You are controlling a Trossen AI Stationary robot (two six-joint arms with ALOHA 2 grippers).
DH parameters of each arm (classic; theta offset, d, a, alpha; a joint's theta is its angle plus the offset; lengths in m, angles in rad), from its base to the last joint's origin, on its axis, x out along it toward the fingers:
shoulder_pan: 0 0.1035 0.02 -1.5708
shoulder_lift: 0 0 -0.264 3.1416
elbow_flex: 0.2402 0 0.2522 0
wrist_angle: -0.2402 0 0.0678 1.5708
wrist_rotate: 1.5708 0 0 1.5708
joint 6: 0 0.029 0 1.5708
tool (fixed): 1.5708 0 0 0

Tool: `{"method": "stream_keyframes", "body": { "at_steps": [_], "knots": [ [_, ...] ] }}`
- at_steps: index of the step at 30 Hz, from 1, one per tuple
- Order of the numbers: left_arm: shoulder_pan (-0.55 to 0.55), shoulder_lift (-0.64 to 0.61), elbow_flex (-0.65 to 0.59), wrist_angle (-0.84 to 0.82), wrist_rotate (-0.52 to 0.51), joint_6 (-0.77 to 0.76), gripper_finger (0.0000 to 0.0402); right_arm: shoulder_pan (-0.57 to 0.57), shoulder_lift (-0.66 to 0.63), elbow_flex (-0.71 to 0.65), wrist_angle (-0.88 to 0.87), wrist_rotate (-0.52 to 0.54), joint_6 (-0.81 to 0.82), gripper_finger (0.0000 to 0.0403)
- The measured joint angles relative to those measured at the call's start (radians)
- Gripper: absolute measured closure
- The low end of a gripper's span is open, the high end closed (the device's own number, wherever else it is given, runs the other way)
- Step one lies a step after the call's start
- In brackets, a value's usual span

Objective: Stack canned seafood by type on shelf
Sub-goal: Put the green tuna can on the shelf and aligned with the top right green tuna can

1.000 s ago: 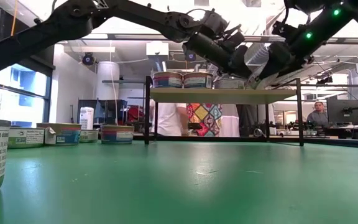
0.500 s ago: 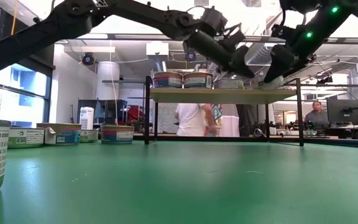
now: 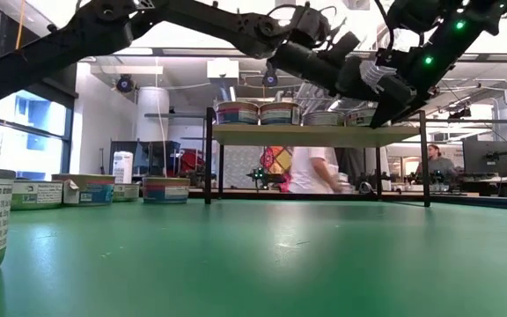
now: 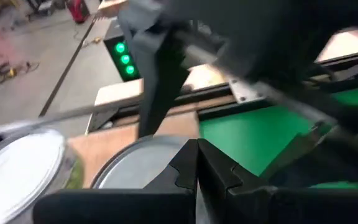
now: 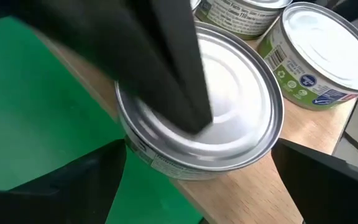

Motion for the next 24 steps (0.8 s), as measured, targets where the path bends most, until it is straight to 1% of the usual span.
{"method": "stream_keyframes", "body": {
  "at_steps": [8, 17, 24],
  "knots": [
    [0.047, 0.001, 0.0, -0.055, 0.003, -0.06, 0.0401, -0.003, 0.0, 0.0, 0.0, -0.006, -0.026, 0.0009],
    [0.058, 0.001, 0.0, -0.09, 0.006, -0.062, 0.0402, -0.003, -0.015, 0.001, -0.004, -0.006, -0.026, 0.0009],
    [0.058, 0.001, 0.0, -0.087, 0.006, -0.062, 0.0401, -0.003, -0.038, 0.103, -0.151, -0.005, 0.005, 0.0009]
  ]
}}
